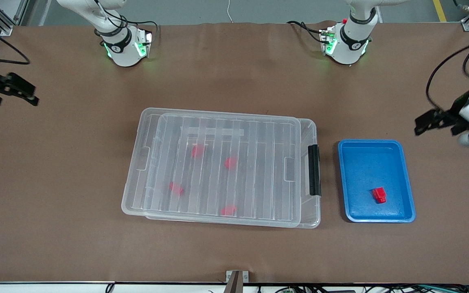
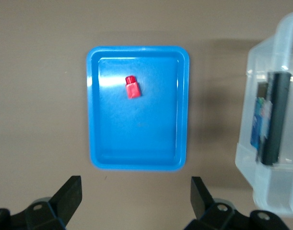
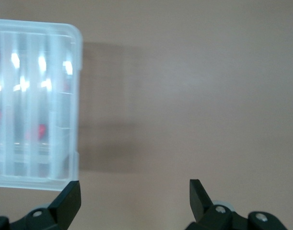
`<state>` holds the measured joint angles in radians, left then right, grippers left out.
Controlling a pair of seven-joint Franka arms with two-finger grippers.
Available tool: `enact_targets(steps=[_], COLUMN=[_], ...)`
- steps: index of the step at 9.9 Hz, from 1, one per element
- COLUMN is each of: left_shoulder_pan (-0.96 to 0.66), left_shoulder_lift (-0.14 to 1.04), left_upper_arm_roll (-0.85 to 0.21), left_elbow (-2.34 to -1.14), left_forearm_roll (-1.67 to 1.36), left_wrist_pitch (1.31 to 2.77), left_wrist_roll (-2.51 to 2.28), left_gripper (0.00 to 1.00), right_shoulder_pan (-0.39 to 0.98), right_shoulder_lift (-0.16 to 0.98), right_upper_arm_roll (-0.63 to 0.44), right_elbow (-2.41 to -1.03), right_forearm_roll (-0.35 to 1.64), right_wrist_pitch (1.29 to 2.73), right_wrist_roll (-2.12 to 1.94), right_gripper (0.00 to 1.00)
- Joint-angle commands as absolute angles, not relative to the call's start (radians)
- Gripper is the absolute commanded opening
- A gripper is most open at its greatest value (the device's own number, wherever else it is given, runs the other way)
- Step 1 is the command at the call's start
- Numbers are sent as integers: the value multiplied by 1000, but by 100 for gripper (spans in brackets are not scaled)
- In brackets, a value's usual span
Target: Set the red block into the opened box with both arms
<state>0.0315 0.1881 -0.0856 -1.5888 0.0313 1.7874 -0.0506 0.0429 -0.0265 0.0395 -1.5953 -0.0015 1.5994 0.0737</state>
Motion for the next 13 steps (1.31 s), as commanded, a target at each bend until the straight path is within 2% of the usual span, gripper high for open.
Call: enact_targets(steps=[1,4,6,8,11,12,13], left_shoulder_pan=[32,63,90,100,92,92,91], left_shoulder_lift=[309,486,578,693,753,771,784], left_upper_arm_roll=[-86,-81,-81,-81,-81,-81,-81], left_elbow=[-1682,-1723,-1709,-1639,-1606,-1600,-1598], left_forearm_roll=[38,48,102,97,101,103,104], left_wrist_pitch=[1985,2221,2296,2330,2342,2362,2374], left_wrist_roll=[-127,-181,-186,-190,-238,-238,-238], left_gripper=[100,100,100,97,84,75,60], right_shoulder_pan=[112,166,201,198,181,176,175], right_shoulder_lift=[124,303,368,393,419,425,428], right_upper_arm_roll=[95,97,97,95,94,94,92], right_elbow=[-1585,-1594,-1630,-1646,-1664,-1667,-1670], right_forearm_roll=[-8,-8,-8,-15,-25,-26,-28], right_wrist_pitch=[1716,1822,1905,1921,1960,1963,1963], right_wrist_roll=[206,232,230,222,222,219,219], right_gripper=[100,100,100,100,100,100,100])
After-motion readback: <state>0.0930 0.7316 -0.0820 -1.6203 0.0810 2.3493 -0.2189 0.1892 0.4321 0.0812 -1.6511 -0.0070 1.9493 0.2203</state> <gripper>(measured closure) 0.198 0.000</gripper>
